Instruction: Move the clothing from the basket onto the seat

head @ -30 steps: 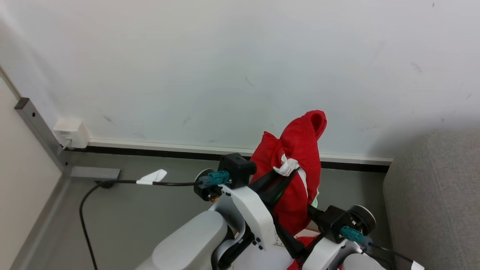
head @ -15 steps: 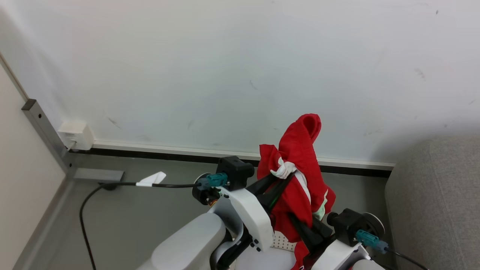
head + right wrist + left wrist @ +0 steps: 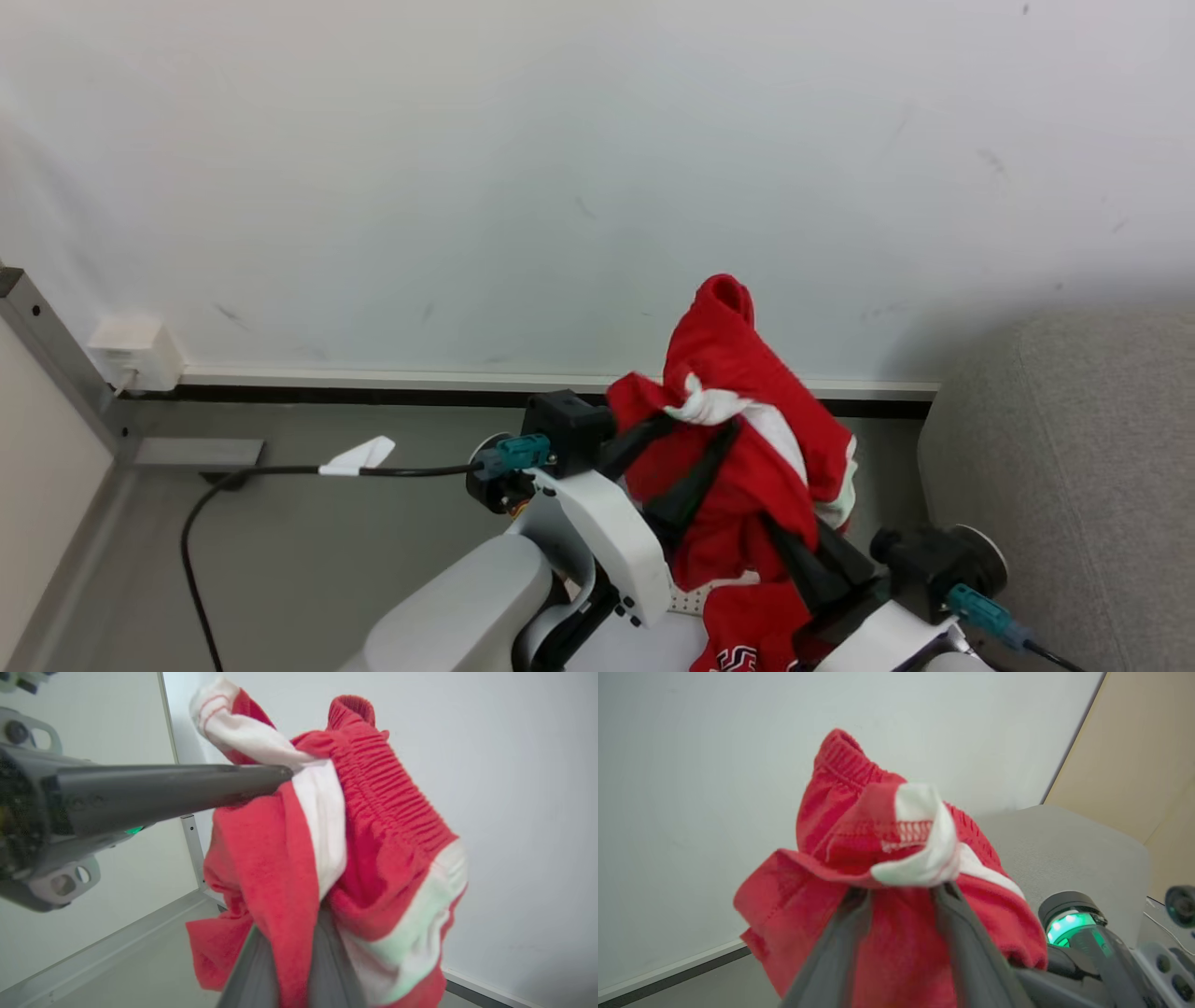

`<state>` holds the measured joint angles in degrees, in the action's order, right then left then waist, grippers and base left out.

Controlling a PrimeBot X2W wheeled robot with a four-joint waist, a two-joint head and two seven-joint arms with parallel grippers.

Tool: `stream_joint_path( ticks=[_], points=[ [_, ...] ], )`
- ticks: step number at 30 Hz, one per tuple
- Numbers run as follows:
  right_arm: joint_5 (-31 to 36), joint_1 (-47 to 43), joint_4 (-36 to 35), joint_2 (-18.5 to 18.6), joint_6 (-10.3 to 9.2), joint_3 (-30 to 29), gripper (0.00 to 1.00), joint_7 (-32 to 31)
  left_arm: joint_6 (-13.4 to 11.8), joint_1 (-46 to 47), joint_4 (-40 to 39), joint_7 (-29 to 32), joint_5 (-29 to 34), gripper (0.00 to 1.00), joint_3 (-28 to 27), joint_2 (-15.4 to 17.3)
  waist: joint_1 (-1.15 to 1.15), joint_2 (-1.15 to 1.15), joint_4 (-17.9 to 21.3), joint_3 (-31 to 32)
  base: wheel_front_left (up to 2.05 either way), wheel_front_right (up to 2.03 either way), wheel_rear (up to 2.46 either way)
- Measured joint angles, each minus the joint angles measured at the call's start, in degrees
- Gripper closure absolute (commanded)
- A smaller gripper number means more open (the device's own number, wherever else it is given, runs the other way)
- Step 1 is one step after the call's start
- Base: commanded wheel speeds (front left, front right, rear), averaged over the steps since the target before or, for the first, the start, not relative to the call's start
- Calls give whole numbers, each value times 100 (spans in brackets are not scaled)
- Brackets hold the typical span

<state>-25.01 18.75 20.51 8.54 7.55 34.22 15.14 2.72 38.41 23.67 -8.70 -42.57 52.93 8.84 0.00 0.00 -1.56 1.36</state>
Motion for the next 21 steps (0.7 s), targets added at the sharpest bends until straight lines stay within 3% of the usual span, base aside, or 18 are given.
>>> stream_joint_path(
  ticks=[13, 16, 21],
  points=[
    [370, -313, -558, 278, 0, -920, 100, 0, -125, -186, -422, -237, 16, 0, -44, 254, 0, 0, 696, -85, 0, 0, 0],
    [421, -371, -782, 453, 0, -1174, 100, 0, -124, -197, -546, -301, 96, 0, -26, 312, 0, 0, 1041, -123, 0, 0, 0],
    [209, -537, -1113, 441, 0, -1631, 100, 0, -108, -213, -606, -303, 163, 0, 22, 385, 0, 0, 1420, -167, 0, 0, 0]
  ],
)
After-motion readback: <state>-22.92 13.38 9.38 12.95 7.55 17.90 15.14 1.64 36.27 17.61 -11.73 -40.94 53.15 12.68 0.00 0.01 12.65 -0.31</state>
